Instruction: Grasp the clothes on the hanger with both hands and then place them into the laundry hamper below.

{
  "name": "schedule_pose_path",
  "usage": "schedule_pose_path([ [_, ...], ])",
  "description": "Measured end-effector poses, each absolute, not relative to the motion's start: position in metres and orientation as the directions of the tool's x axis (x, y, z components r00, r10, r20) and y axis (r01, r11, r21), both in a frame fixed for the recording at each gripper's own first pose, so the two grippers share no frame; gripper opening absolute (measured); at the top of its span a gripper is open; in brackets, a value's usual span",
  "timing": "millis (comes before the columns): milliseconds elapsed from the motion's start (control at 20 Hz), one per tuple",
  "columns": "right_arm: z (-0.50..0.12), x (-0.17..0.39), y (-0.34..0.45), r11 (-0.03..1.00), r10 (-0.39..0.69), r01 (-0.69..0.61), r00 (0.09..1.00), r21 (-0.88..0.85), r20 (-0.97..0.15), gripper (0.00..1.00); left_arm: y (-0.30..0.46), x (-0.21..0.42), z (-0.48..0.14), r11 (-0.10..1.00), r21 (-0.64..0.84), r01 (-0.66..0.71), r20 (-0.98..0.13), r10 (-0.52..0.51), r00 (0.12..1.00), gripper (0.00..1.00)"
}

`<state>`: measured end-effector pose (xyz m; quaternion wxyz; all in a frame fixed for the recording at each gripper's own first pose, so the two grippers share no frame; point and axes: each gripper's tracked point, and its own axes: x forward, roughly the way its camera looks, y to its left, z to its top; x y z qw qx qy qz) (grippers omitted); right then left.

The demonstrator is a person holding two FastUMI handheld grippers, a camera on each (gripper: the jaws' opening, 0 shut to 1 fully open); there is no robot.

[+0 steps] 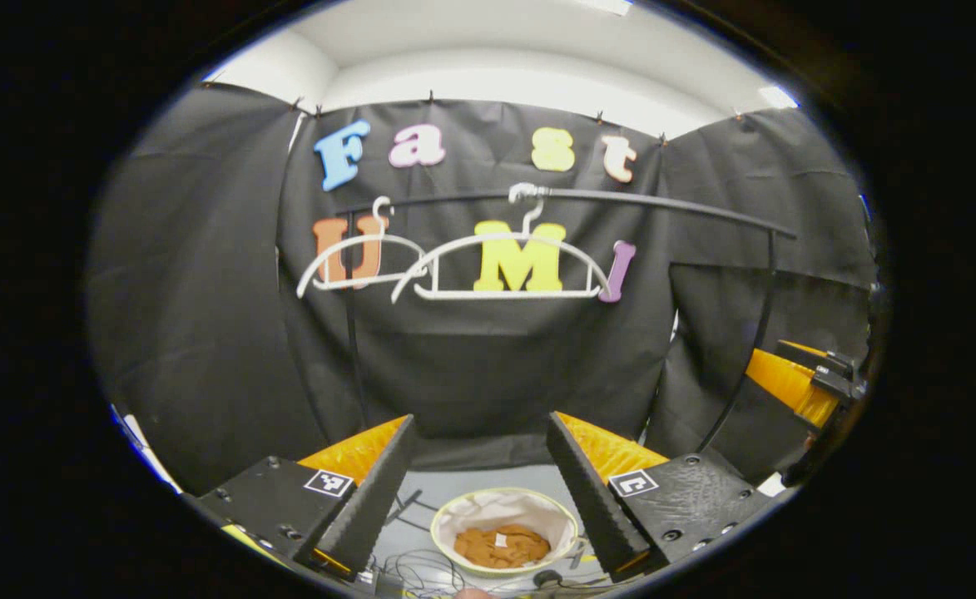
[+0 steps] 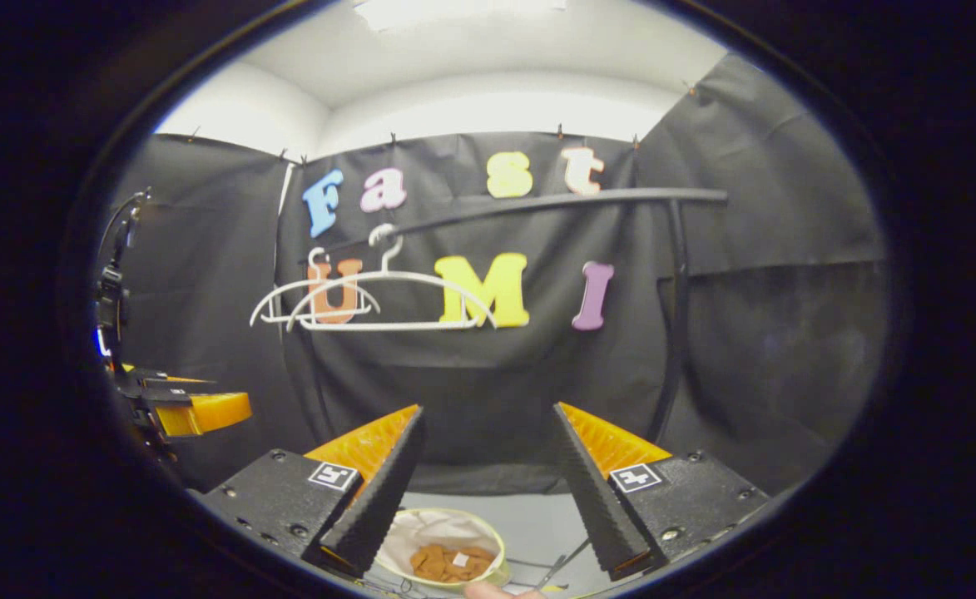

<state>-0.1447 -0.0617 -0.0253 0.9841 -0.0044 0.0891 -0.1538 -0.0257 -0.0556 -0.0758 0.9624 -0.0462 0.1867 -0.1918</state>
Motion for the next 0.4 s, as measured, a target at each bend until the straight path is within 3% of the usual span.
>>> schedule_pose_path([
  [150,0.012,-0.165,-0.053,0.953,-0.302,0.298,0.951,-0.057,-0.064,0.99,-0.036,-0.035,-0.038,0.924,-0.160,0.346,-0.240,-0.377,0.895,1.00],
  [200,0.024,-0.173,-0.051,0.951,-0.303,0.301,0.952,-0.076,-0.029,0.92,-0.027,-0.042,-0.018,0.927,-0.147,0.345,-0.198,-0.369,0.908,1.00],
  [250,0.037,-0.179,-0.049,0.947,-0.308,0.307,0.951,-0.094,0.006,0.99,-0.018,-0.045,-0.001,0.934,-0.120,0.337,-0.159,-0.353,0.922,1.00],
  [400,0.062,-0.192,-0.039,0.948,-0.291,0.300,0.952,-0.106,0.093,0.95,-0.008,-0.063,0.034,0.934,-0.082,0.348,-0.037,-0.352,0.935,1.00],
])
